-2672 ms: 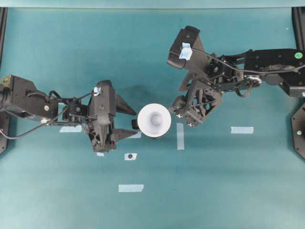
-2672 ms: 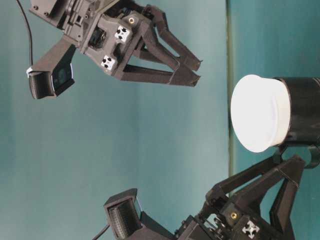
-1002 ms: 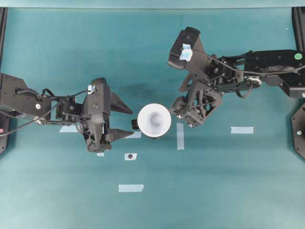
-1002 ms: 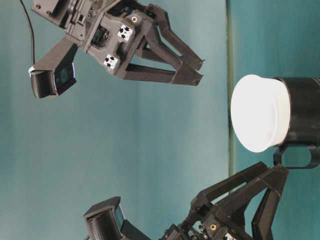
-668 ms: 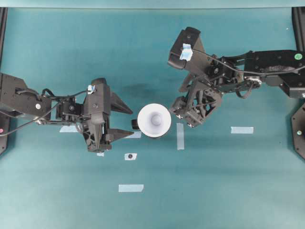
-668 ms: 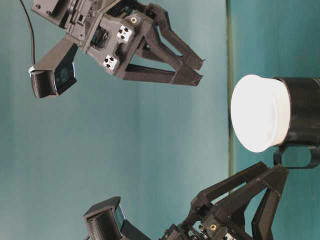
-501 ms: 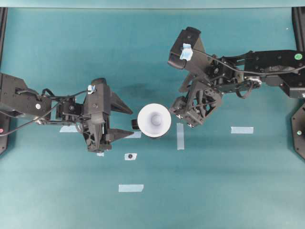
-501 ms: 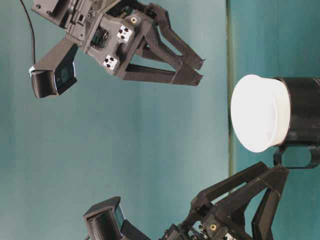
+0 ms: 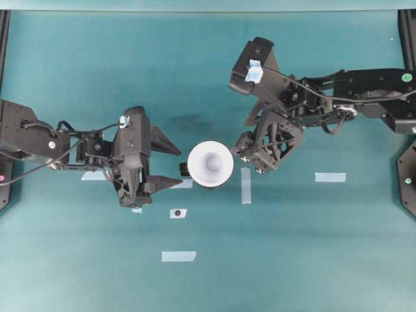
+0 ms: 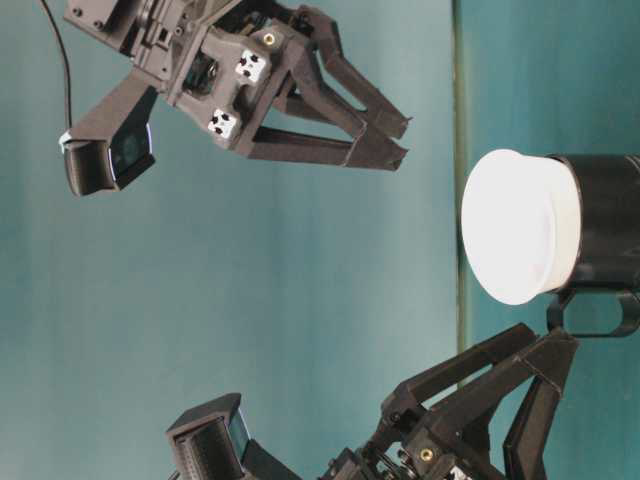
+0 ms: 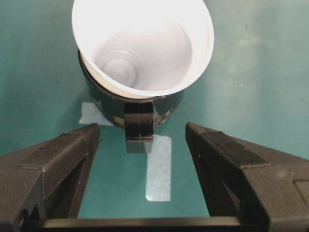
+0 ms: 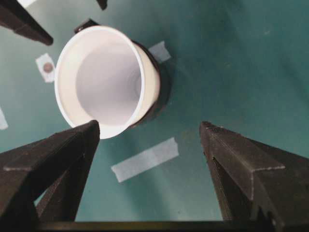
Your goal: Holding the cup holder with the left arm, the right arm places the cup into the cup holder.
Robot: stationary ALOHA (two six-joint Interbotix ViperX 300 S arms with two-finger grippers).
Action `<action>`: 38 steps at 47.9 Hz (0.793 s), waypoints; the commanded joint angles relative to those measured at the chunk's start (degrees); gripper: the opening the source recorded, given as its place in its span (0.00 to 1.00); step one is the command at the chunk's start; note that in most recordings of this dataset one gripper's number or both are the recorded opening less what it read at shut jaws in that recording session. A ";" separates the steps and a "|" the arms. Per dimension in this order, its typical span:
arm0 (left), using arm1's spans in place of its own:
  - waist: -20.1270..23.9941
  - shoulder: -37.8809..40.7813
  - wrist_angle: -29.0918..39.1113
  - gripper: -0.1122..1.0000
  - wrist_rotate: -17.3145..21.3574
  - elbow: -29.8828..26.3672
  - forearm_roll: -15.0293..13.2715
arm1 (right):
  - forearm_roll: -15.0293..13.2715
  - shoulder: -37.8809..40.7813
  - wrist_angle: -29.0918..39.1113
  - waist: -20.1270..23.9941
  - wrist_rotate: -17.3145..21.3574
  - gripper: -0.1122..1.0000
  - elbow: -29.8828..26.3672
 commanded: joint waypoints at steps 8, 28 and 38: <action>-0.18 -1.41 -0.18 0.85 -0.18 -0.53 0.18 | 0.00 -3.16 -0.35 0.26 0.53 0.91 -0.53; -0.09 -1.41 -0.26 0.85 -0.18 -0.53 0.18 | 0.00 -3.16 -0.79 0.35 0.62 0.91 -0.35; -0.09 -1.41 -0.18 0.85 -0.18 -0.53 0.09 | 0.00 -3.16 -2.20 0.35 0.62 0.91 -0.09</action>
